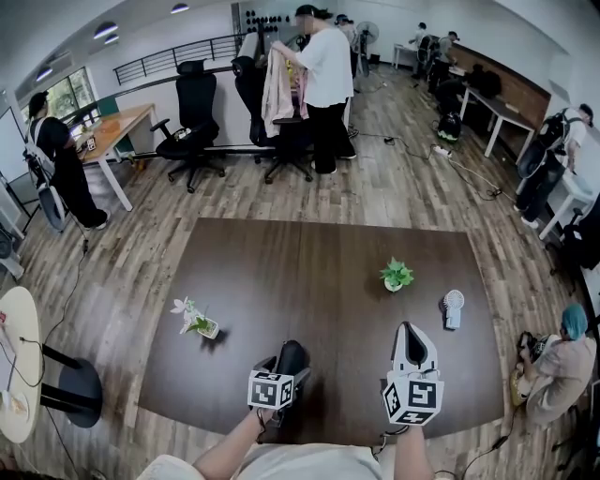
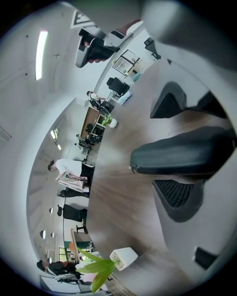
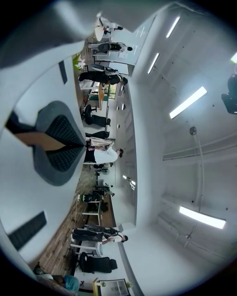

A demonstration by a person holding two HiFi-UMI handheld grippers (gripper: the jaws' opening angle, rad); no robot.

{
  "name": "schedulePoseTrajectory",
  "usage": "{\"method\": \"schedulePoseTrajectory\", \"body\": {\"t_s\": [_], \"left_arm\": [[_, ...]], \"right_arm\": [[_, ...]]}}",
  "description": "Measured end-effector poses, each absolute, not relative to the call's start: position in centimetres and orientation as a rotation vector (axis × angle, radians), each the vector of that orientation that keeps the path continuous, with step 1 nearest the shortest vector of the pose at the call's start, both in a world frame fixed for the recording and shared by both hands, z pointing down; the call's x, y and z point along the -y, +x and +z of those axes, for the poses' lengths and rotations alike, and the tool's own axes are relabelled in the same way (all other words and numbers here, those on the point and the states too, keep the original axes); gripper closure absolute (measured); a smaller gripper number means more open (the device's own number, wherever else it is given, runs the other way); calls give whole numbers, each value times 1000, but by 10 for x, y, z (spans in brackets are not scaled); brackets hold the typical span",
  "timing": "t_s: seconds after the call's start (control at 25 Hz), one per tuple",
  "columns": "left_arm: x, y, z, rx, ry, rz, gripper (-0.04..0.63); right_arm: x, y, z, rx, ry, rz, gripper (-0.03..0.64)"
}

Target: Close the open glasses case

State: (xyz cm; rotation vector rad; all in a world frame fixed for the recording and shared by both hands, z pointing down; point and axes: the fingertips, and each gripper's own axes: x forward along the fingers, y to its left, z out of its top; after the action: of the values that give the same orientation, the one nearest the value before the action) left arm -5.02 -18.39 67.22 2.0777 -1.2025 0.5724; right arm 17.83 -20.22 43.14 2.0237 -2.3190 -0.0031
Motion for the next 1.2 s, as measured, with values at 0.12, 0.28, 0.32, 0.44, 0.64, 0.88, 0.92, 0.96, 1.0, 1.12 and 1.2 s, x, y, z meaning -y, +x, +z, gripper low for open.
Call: {"method": "schedulePoseTrajectory", "body": {"t_s": [0.12,0.28,0.32,0.44,0.64,0.88,0.92,0.96,1.0,1.12,1.2], "left_arm": [[191,-57,652,1257,2116,542,172],[202,-63,617,1331,2178,469,173],[206,-65,606,1353,2201,443,175],[214,-69,569,1411,2271,356,179],[224,-76,510,1521,2383,236,189],[226,-84,451,1621,2495,101,196],[225,-86,440,1646,2519,80,196],[224,-88,430,1675,2546,57,198],[222,-90,419,1707,2574,34,199],[216,-93,387,1789,2681,-43,207],[211,-93,373,1819,2748,-99,216]], "right_arm": [[204,175,428,2328,2014,-14,615],[205,173,422,2333,2003,-46,615],[205,173,420,2334,2004,-54,615],[205,175,416,2333,2012,-67,615],[203,178,412,2330,2025,-79,615],[202,181,403,2330,2047,-104,615],[202,181,402,2331,2051,-110,615],[201,181,400,2332,2056,-116,615],[201,182,398,2332,2060,-124,615],[200,183,392,2331,2073,-152,615],[199,183,388,2337,2079,-164,615]]}}
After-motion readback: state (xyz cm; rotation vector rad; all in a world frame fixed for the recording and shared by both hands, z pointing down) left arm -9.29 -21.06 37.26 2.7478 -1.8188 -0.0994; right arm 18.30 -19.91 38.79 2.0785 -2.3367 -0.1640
